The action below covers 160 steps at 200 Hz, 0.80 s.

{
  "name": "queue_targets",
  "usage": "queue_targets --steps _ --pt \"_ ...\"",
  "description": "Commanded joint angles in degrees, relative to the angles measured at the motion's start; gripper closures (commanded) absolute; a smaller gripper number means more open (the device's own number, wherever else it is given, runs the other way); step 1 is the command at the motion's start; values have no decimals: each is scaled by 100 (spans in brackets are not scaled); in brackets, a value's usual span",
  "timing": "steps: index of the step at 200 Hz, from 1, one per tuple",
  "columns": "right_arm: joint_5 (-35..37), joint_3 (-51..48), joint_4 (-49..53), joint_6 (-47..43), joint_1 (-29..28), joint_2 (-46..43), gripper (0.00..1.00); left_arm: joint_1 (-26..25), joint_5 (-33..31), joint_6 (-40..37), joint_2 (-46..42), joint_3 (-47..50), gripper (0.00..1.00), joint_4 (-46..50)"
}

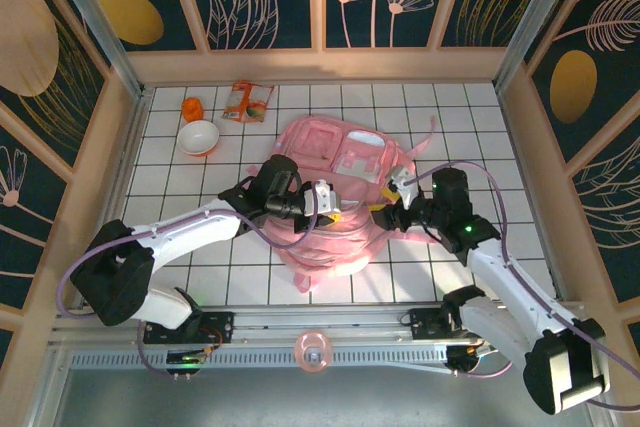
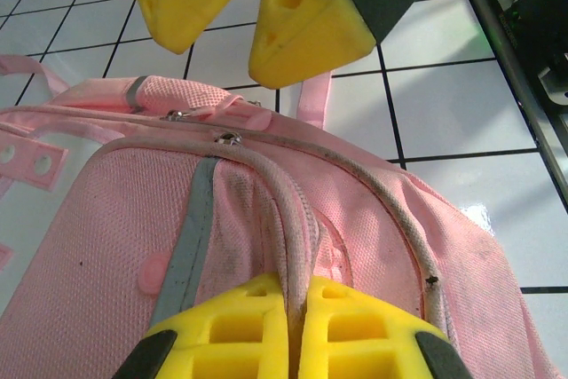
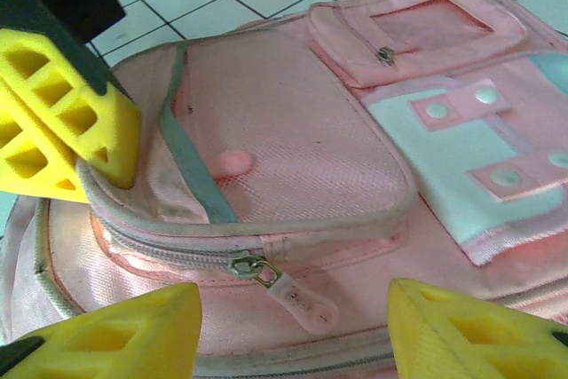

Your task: Pack the student bag

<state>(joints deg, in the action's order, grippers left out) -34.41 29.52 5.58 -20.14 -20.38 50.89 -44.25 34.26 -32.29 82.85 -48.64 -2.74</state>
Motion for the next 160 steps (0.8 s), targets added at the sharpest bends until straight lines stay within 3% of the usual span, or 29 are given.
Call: queue_targets --steps 1,50,78,96,133,142,160 --pt "-352 -19 -348 -411 -70 221 45 -22 605 48 -208 -189 100 -139" --pt "-623 37 -509 -542 -95 818 52 -17 616 57 -166 -261 100 -139" --pt "-18 15 -884 -273 8 1039 74 -20 630 57 -179 -311 100 -66" --pt "126 36 -1128 30 225 1165 82 -17 660 7 -207 -307 100 73" --pt "-206 265 -1058 244 490 1452 81 -21 480 380 -337 -70 100 -207" --pt "-344 321 -967 300 496 1396 76 -18 256 735 -365 -27 88 -388" --pt "-235 447 -660 792 502 1053 49 -13 -270 1561 -480 -54 52 -576"
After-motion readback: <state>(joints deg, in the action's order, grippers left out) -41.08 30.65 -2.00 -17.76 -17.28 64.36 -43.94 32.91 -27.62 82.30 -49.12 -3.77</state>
